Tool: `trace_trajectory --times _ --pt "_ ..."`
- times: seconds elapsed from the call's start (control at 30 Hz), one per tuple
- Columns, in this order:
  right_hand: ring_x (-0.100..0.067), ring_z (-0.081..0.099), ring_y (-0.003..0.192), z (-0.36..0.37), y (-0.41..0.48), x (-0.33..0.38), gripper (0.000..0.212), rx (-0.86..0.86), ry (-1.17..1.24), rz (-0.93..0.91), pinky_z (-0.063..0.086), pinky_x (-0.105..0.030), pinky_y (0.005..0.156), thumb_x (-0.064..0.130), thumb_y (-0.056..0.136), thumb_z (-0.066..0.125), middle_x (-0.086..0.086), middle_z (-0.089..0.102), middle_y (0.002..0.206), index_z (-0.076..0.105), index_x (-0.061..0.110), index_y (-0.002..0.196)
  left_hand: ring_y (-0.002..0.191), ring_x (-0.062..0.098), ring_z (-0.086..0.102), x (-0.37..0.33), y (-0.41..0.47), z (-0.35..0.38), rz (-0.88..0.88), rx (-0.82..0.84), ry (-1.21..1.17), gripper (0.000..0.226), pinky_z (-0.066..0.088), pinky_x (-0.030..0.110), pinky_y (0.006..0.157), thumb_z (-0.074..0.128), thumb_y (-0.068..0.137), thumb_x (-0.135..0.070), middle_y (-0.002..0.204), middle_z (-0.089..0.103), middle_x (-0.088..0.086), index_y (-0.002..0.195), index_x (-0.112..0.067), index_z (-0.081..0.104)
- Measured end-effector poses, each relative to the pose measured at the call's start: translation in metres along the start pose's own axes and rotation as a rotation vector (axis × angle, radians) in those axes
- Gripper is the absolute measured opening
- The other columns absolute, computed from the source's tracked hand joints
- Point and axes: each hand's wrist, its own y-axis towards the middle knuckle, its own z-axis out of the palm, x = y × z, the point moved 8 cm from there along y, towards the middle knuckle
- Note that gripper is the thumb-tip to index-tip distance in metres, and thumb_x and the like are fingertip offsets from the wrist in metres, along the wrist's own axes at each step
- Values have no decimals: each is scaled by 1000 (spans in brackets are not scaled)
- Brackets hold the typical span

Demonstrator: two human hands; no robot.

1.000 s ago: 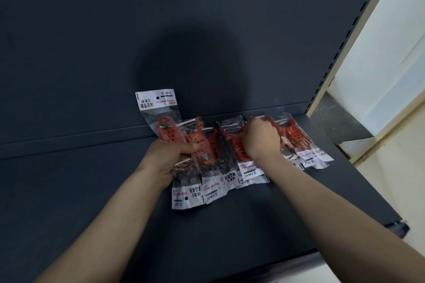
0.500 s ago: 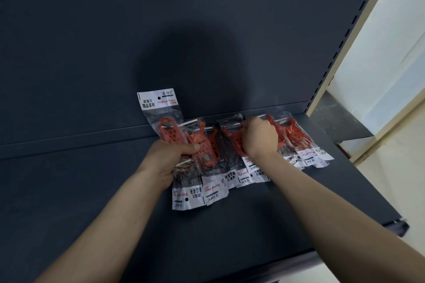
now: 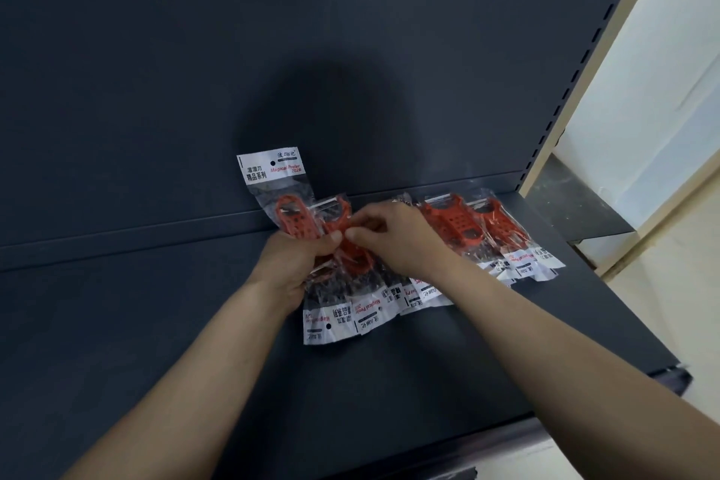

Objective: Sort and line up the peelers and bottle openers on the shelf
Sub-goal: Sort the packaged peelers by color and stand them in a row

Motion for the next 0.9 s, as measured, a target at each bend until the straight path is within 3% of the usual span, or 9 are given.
trace_trajectory --times 0.13,0.23,0.37,0.5,0.6,0.7,0.83,0.9 --pt "-7 62 87 12 -3 -8 36 65 82 81 47 -15 74 31 79 73 4 67 99 66 22 113 80 24 70 -1 3 1 28 39 -47 6 55 34 67 64 85 -10 86 74 9 89 -8 68" --pt "-10 61 93 16 -3 -12 45 73 106 130 51 -25 82 32 75 77 2 65 103 63 20 117 87 26 69 1 4 -2 32 44 -40 10 54 38 76 62 89 -16 93 73 10 92 -9 68" --pt "-13 60 88 20 -1 -8 45 49 20 152 47 -22 73 26 73 78 3 62 101 61 13 112 92 27 68 7 4 -6 14 33 -57 15 53 41 84 59 91 -20 95 73 10 93 -9 68" --pt "-9 58 83 27 -1 -6 50 95 41 196 44 -15 64 29 69 81 4 61 100 59 14 112 85 23 71 8 3 -10 -18 74 -87 24 54 34 69 55 92 -29 93 74 8 98 -9 67" --pt "-11 59 87 28 -1 -5 51 94 35 211 45 -19 68 29 67 82 2 62 102 57 16 110 82 21 72 6 0 -11 -39 109 -131 32 56 28 59 52 93 -36 93 74 8 101 -8 66" --pt "-9 56 80 29 -1 -4 48 92 37 230 44 -17 62 25 67 82 4 59 97 55 17 106 79 20 72 6 -2 -11 -55 124 -157 32 55 26 54 51 94 -36 91 74 9 99 -8 65" --pt "-11 55 73 27 -1 -6 41 69 -28 253 40 -18 53 22 67 80 3 59 89 54 17 98 73 18 72 5 -2 -20 -34 54 -79 27 54 24 53 51 95 -31 82 75 6 96 -8 66" --pt "-18 58 74 22 -1 -11 35 19 -66 284 45 -24 56 19 69 77 -2 61 88 55 13 96 64 20 71 4 0 -28 -23 3 -64 22 53 24 48 53 95 -27 72 73 7 94 -7 63"
